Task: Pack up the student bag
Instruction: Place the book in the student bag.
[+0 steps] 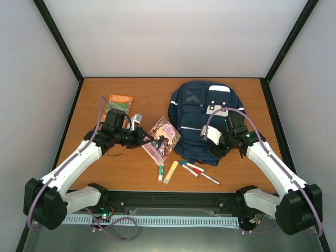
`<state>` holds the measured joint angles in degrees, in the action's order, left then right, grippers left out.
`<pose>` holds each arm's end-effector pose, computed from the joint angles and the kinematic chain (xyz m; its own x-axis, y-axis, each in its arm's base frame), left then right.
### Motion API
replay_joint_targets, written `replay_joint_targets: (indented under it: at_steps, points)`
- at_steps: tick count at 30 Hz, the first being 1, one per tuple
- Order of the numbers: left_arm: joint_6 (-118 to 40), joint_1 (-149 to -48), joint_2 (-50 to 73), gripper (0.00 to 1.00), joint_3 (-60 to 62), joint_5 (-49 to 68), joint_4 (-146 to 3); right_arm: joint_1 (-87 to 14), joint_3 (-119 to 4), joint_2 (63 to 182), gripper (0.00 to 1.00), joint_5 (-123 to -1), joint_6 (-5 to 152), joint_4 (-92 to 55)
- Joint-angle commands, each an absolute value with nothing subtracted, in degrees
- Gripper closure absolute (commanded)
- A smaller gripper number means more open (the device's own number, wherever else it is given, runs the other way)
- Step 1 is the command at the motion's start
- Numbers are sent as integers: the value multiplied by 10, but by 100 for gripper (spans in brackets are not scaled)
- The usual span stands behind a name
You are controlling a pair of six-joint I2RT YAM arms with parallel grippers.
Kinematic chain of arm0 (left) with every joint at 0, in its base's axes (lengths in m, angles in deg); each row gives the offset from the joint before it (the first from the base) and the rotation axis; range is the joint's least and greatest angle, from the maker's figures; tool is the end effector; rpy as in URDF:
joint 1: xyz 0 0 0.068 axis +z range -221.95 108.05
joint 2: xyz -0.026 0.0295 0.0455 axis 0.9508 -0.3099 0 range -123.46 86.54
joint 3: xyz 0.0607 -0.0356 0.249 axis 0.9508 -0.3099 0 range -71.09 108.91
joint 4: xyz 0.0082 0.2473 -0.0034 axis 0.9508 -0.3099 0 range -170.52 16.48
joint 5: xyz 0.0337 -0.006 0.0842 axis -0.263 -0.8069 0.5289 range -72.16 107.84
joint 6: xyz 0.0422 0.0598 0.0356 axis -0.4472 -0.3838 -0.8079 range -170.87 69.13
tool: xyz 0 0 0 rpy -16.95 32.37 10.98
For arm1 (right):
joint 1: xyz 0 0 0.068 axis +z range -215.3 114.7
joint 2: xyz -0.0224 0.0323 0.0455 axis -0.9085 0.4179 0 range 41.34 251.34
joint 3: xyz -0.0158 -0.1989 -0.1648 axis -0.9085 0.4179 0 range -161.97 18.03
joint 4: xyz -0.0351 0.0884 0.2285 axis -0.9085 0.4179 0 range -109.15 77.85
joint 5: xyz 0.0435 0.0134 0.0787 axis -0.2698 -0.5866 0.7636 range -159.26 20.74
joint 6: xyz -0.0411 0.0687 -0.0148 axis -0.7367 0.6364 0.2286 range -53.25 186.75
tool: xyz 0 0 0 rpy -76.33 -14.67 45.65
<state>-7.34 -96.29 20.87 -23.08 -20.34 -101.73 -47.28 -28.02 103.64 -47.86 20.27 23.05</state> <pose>0.2050 -0.1406 0.2353 -0.9673 -0.1567 -0.1992 0.0687 0.5944 -0.8012 0.1962 0.0909 0.2085 -0.2177 -0.7806 -0.5858 -0.9110 0.3780 -0.1651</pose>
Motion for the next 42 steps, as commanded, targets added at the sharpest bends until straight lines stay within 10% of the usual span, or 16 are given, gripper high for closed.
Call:
replay_joint_targets:
  at_steps: [1,16,26,42]
  points:
    - [-124,-966,266,99,-250,-240,-1053,-476,-274,1056,31,-485,166,224]
    - [-168,-966,320,99,-251,-297,-1096,-476,-239,1140,38,-553,175,133]
    - [-181,-966,311,99,-251,-323,-1084,-475,-313,1148,97,-570,271,83]
    - [-156,-975,295,99,-226,-378,-1041,-475,-474,1101,97,-587,431,80]
